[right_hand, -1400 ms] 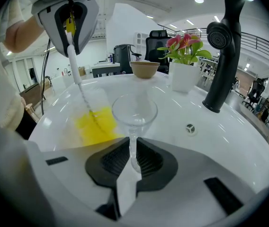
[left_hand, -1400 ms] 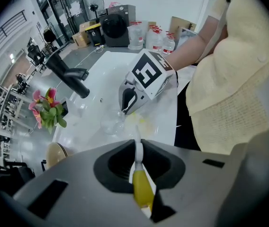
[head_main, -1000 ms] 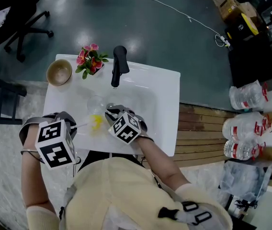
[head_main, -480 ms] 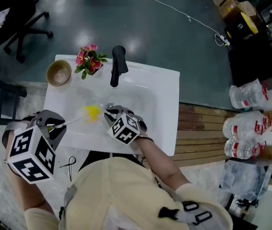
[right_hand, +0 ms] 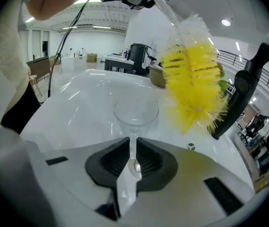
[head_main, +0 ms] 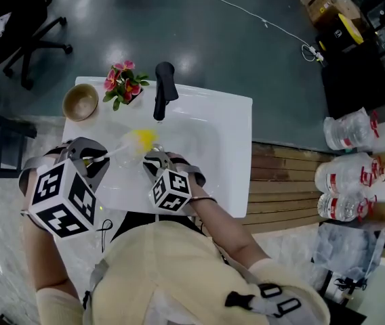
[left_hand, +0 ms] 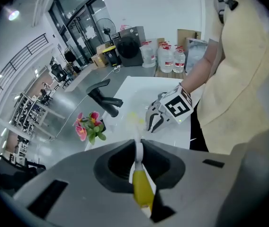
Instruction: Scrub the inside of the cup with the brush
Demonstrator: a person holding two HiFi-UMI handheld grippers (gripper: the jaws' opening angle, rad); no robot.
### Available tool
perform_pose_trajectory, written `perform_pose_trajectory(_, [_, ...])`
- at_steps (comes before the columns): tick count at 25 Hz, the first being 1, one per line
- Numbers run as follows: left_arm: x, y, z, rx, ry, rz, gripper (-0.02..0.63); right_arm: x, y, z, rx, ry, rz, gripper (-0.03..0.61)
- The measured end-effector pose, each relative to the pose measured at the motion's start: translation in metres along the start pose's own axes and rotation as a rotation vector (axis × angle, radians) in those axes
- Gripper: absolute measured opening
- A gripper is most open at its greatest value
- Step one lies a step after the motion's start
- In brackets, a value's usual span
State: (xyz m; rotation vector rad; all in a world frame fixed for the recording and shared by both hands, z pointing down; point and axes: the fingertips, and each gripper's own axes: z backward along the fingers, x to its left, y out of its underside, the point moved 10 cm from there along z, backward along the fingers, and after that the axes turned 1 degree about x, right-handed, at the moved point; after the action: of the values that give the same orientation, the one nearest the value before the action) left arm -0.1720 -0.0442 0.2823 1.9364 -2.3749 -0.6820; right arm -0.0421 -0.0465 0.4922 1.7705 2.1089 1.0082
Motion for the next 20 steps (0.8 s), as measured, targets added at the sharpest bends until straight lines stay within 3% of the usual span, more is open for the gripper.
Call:
perform_pose_trajectory(8, [-0.002, -0.019, -0.046, 0.049, 0.069, -0.068, 0.044, 0.006, -0.003, 0.001, 0.004, 0.004, 0.05, 0.051])
perform_pose_trajectory(13, [-0.003, -0.016, -0.073, 0.168, 0.075, -0.121, 0.044, 0.008, -0.003, 0.002, 0.01, 0.012, 0.062, 0.051])
perform_pose_trajectory(20, [0.002, -0.011, -0.074, 0.197, 0.048, -0.112, 0.044, 0.008, -0.004, 0.002, 0.018, 0.019, 0.057, 0.051])
